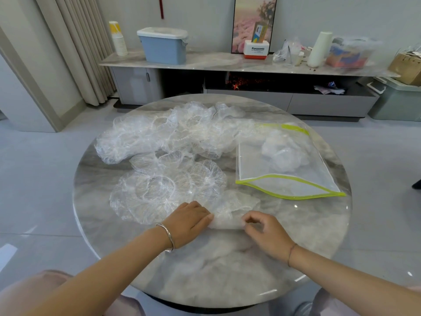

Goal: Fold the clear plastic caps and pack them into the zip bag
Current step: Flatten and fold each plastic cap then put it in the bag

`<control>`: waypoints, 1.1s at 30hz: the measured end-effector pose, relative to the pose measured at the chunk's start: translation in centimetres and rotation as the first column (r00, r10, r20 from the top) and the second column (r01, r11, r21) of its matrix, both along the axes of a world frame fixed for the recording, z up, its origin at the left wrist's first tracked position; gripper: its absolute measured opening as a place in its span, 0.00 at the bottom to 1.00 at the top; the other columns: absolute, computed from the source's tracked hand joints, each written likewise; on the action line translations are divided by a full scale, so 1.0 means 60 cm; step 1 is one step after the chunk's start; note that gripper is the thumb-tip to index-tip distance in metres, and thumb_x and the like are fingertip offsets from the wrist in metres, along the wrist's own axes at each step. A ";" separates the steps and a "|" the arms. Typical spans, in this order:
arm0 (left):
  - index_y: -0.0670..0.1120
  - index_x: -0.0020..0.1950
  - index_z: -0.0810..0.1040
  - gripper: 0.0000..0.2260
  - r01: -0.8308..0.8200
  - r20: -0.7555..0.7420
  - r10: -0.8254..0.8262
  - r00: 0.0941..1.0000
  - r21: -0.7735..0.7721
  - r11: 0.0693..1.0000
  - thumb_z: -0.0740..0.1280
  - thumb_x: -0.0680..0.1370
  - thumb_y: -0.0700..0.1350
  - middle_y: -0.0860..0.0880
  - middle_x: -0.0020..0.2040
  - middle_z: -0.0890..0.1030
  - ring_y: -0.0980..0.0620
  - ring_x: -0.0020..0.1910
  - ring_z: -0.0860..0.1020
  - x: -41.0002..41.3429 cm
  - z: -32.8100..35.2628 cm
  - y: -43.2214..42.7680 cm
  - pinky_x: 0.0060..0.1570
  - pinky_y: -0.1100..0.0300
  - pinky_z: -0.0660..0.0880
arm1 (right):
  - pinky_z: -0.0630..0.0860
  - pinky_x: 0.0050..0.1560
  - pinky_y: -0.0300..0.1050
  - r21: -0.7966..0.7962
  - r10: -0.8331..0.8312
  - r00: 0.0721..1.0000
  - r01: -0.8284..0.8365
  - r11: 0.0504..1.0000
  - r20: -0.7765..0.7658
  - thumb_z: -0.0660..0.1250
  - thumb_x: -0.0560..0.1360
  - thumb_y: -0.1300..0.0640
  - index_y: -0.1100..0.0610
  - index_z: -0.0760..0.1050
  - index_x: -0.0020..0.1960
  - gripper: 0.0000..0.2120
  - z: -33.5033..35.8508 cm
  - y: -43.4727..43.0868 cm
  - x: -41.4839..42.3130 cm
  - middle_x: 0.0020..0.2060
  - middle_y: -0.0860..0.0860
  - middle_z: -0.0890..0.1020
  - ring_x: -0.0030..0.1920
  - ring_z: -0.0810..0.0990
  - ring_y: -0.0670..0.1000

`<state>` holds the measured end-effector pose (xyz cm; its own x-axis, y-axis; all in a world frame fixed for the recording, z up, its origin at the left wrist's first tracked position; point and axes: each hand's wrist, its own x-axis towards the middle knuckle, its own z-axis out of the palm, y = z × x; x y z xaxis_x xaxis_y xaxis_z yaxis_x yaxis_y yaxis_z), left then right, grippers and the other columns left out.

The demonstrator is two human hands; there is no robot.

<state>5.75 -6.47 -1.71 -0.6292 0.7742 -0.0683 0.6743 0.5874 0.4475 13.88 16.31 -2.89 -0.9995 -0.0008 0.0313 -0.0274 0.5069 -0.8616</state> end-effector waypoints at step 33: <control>0.48 0.70 0.70 0.34 0.042 -0.286 -0.108 0.952 -0.226 0.973 0.34 0.80 0.60 0.51 0.69 0.72 0.51 0.67 0.71 0.017 -0.058 0.054 0.68 0.53 0.64 | 0.45 0.71 0.43 0.724 0.328 0.945 -0.229 0.651 0.004 0.51 0.75 0.40 0.51 0.64 0.73 0.29 -0.034 0.038 -0.010 0.71 0.46 0.67 0.71 0.63 0.45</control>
